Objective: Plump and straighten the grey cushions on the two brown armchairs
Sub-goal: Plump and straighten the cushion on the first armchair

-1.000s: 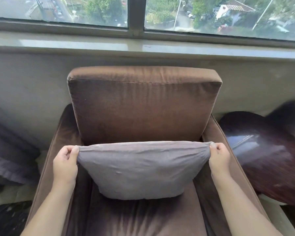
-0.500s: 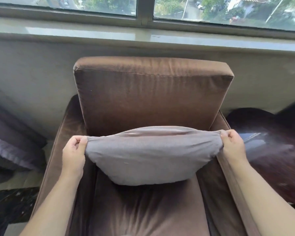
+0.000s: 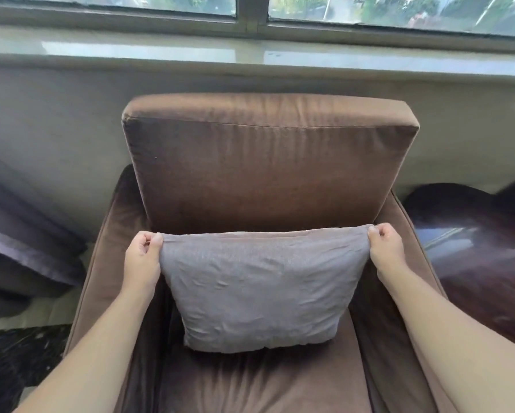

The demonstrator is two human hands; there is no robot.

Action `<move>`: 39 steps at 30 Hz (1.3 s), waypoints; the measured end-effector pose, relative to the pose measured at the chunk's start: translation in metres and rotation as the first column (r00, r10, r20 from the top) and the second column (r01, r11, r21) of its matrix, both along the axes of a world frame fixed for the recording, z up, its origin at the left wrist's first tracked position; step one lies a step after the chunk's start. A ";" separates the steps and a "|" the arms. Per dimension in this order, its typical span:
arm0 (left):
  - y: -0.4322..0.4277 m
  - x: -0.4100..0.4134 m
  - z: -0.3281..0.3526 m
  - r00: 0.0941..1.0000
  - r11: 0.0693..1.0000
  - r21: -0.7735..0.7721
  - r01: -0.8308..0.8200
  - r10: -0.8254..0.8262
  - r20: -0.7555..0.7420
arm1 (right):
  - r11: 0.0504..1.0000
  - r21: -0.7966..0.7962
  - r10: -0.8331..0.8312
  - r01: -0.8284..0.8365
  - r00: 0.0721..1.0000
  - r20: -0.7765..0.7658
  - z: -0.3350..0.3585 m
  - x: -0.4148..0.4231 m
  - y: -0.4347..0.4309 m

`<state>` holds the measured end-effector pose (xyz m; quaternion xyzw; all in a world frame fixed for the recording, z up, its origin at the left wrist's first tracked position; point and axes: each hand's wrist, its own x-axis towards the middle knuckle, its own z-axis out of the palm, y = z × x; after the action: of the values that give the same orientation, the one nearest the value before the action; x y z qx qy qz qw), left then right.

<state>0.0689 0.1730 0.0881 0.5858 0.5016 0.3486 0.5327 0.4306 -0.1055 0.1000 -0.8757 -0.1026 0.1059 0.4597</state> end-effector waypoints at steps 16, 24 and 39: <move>0.078 0.033 -0.042 0.975 0.991 0.034 0.130 -0.121 -0.188 | 0.977 -0.189 -0.106 0.098 0.994 -0.035 -0.031 0.042 0.045; 0.021 -0.004 -0.096 0.999 0.978 -0.207 -0.005 -0.002 -0.034 | 0.975 -0.220 0.053 0.041 0.914 0.403 -0.004 -0.056 0.082; -0.108 -0.074 -0.276 0.957 0.770 -0.598 -0.223 0.056 -0.284 | 0.583 -0.569 0.812 -0.580 0.439 0.385 -0.024 -0.216 0.277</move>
<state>-0.0054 0.0651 -0.1883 0.3762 0.6938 0.1249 0.6013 0.2144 0.1711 0.0757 -0.7998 -0.5819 0.0164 0.1464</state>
